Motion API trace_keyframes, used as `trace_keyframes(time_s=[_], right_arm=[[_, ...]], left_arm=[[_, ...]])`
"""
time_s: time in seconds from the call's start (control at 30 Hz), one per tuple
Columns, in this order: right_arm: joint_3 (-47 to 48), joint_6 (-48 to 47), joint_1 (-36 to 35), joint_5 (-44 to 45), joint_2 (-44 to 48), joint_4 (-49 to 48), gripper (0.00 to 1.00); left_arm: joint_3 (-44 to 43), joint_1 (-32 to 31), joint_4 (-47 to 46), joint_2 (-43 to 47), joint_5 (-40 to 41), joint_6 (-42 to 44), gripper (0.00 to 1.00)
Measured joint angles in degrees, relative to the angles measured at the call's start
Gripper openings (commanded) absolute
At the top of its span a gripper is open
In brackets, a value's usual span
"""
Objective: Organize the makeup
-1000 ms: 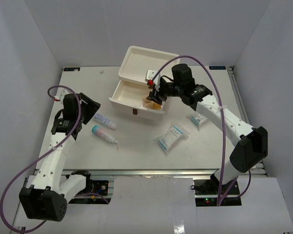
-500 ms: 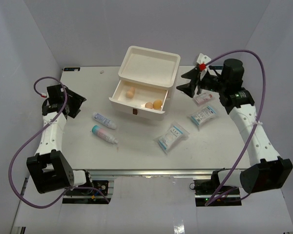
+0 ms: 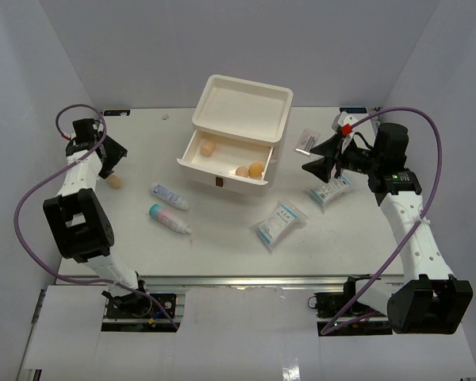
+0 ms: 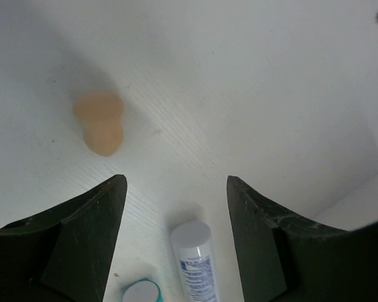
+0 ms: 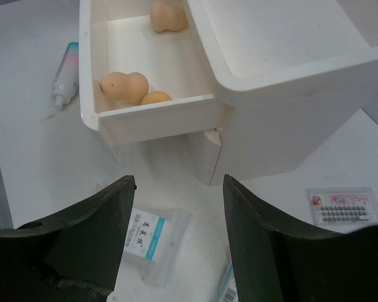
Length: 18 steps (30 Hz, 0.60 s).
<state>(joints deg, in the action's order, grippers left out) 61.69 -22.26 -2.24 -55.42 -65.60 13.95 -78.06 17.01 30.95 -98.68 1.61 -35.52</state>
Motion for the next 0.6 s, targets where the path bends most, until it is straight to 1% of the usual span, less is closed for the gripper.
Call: trace_keyframes(time_s=[0.27, 0.33, 0.4, 0.47, 0.6], right_arm=[[0.02, -0.54, 0.41, 0.72, -0.17, 1.06, 0.65], [0.03, -0.69, 0.47, 1.08, -0.48, 1.64, 0.65], [0.05, -0.79, 0.61, 1.37, -0.86, 2.32, 0.65], [0.12, -0.91, 0.74, 1.63, -1.22, 2.94, 0.65], [0.79, -1.34, 0.91, 2.36, -1.64, 4.08, 0.65]], left_arm=[[-2.07, 1.41, 1.32, -8.36, 2.9, 6.1, 0.75], [-2.72, 1.57, 1.61, -10.3, 3.32, 7.19, 0.73], [-3.59, 1.59, 1.85, -12.29, 3.6, 8.18, 0.68], [-4.69, 1.63, 1.87, -14.26, 3.7, 9.01, 0.62], [-6.38, 1.71, 2.27, -16.75, 4.01, 10.23, 0.41]])
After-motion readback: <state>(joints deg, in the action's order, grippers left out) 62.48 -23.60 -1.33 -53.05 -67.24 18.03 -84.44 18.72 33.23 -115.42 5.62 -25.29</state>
